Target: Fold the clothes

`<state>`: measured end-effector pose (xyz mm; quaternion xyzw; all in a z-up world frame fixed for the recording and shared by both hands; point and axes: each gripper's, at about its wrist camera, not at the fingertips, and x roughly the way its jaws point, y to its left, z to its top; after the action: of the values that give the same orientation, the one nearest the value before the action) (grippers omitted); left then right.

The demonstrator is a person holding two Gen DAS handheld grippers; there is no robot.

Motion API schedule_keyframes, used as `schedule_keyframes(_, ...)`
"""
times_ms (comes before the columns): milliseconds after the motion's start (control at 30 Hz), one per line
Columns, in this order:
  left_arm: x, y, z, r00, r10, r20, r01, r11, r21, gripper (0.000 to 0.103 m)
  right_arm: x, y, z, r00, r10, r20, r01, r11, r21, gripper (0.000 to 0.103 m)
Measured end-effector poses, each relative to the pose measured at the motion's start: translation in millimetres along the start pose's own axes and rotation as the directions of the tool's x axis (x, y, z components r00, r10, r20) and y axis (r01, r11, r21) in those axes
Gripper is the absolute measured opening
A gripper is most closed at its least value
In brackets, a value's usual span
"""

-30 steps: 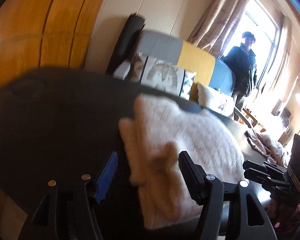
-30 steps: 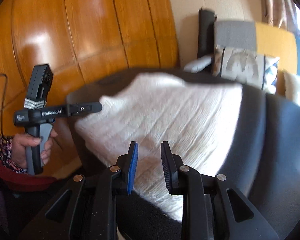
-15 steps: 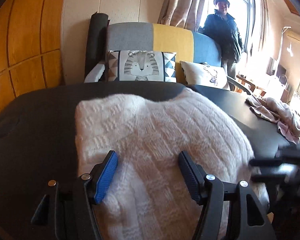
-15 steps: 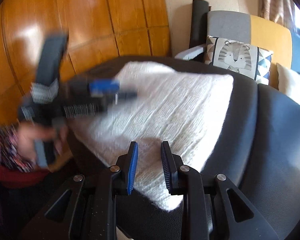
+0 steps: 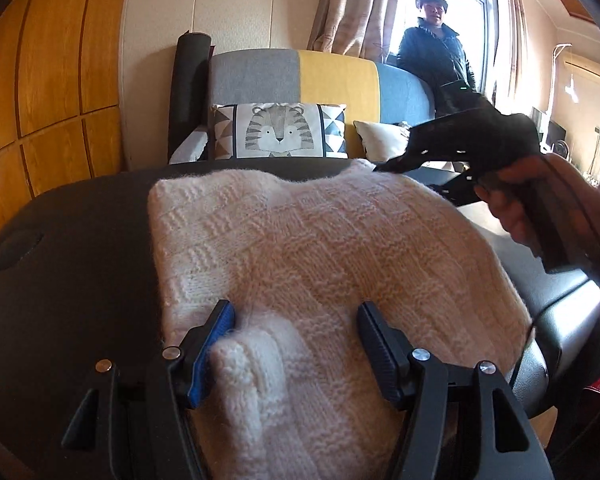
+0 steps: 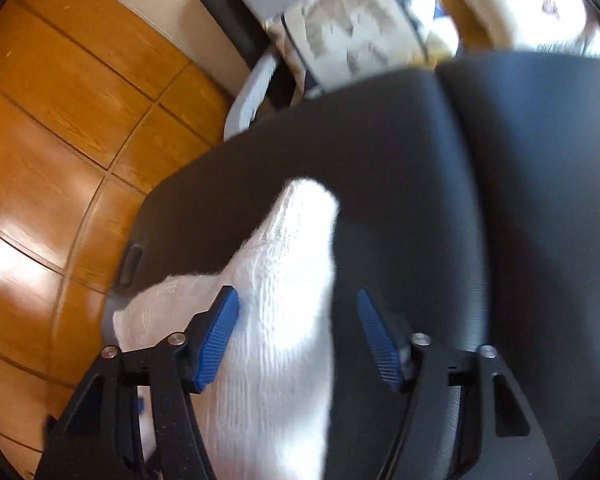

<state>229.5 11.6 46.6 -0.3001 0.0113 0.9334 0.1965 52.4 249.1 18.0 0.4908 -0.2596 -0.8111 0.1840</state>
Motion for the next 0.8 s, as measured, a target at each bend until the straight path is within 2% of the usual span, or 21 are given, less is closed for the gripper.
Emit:
schedule_keyframes(33,0,1,0,1.0,0.001,-0.001,-0.001,1.0,-0.003,0.065,4,4,1,1.0,0.003,-0.003,-0.003,1.0,-0.009,0.027)
schedule_keyframes(100,-1,1,-1,1.0,0.006,-0.003,-0.006,1.0,-0.002,0.065,8,22,-2,1.0,-0.023,0.018,0.025,0.995,-0.094,0.027)
schedule_keyframes(200,-2,1,-4,1.0,0.017,-0.005,-0.017,1.0,0.009,0.065,19,46,-12,0.99,-0.127,0.054,0.137,0.951,-0.277,0.027)
schedule_keyframes(267,-4,-2,-6,0.999,0.032,-0.008,-0.031,0.999,0.029,0.065,32,49,-17,0.978,-0.199,0.069,0.211,0.919,-0.332,0.031)
schedule_keyframes(333,-6,-4,-8,0.999,0.04,-0.01,-0.039,0.998,0.041,0.065,39,48,-20,0.973,-0.217,0.083,0.232,0.905,-0.356,0.041)
schedule_keyframes(433,-12,-2,-9,1.0,0.027,-0.003,-0.027,0.999,0.038,0.065,29,43,-18,0.976,-0.198,0.089,0.216,0.918,-0.334,0.046)
schedule_keyframes(533,-22,4,-9,1.0,0.017,-0.006,-0.016,0.998,0.056,0.065,-7,36,-18,0.975,-0.122,0.188,0.166,0.957,-0.24,0.046)
schedule_keyframes(600,-31,8,-4,1.0,0.001,0.01,-0.001,1.0,0.022,0.065,-26,36,-25,0.973,-0.059,0.224,0.113,0.966,-0.233,0.046)
schedule_keyframes(667,-39,12,6,0.999,-0.005,0.045,0.006,1.0,-0.02,0.065,-36,41,-34,0.975,-0.023,0.219,0.083,0.96,-0.267,0.046)
schedule_keyframes(800,-41,8,32,0.996,-0.005,0.094,0.012,0.997,-0.073,0.065,-27,60,-50,0.986,0.037,0.165,0.023,0.938,-0.346,0.046)
